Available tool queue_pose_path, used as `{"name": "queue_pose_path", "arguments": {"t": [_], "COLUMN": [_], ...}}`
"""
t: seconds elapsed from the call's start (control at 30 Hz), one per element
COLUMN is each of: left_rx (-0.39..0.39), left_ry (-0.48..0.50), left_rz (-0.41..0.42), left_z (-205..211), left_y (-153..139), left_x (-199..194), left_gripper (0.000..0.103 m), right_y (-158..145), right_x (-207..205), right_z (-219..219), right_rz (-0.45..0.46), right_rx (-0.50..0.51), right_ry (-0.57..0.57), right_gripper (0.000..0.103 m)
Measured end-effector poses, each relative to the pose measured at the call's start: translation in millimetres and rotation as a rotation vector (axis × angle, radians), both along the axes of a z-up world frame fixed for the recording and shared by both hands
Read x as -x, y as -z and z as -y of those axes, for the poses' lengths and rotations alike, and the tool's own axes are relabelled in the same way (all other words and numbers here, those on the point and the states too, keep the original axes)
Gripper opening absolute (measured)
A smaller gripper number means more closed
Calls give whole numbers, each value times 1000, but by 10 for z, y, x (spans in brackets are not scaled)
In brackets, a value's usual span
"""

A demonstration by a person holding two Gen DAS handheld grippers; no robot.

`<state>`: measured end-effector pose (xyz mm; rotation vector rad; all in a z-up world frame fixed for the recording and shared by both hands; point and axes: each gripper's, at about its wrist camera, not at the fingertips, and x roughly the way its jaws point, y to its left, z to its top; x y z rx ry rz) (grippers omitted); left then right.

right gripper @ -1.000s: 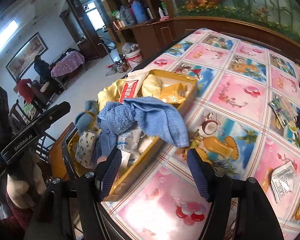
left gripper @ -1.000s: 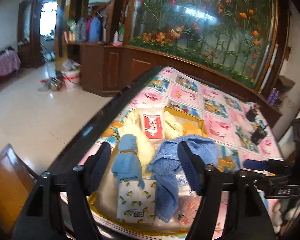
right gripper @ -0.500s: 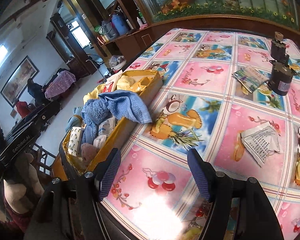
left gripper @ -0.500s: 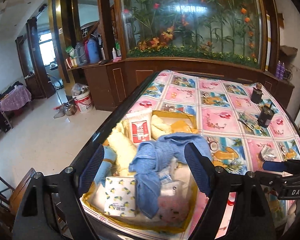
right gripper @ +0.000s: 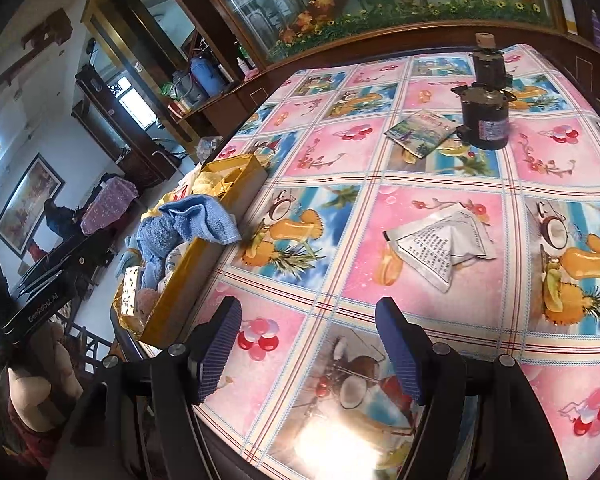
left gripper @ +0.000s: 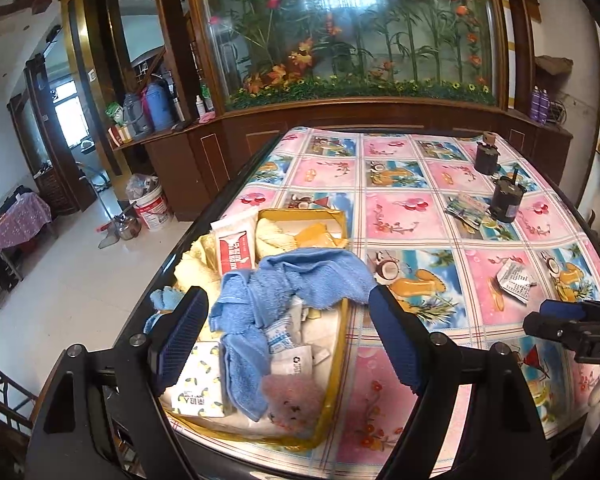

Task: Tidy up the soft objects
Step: 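Move both open grippers from the tray back over the table, then grasp the printed snack bag with the left gripper while the right grasps the white printed packet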

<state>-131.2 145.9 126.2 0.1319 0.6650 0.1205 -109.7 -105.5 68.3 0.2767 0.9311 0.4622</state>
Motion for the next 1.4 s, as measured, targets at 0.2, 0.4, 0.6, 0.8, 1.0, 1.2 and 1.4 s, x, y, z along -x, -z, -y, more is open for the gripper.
{"name": "queue_pose_path", "arguments": {"t": [0.2, 0.4, 0.6, 0.8, 1.0, 1.2, 1.4], "left_rx": [7, 81, 179, 269, 206, 92, 33], "left_ry": [41, 117, 238, 322, 430, 510, 556], "left_rz": [-36, -102, -215, -234, -328, -327, -319], "left_z": [158, 321, 653, 1035, 1545, 1959, 2177], "left_y": [56, 173, 353, 376, 711, 937, 1066], "left_x": [-66, -204, -470, -1241, -2098, -2527, -2809], "left_gripper": [83, 83, 83, 83, 82, 83, 86], "right_y": [77, 177, 229, 319, 445, 457, 487], "right_x": [-7, -85, -314, -565, -811, -925, -949], "right_z": [296, 700, 1000, 937, 618, 338, 123], "right_rz": [-13, -36, -62, -77, -88, -66, -51], "right_rx": [-10, -2, 8, 49, 103, 176, 233], "right_ry": [58, 153, 226, 200, 133, 93, 94], "right_gripper": [72, 72, 73, 77, 78, 83, 95]}}
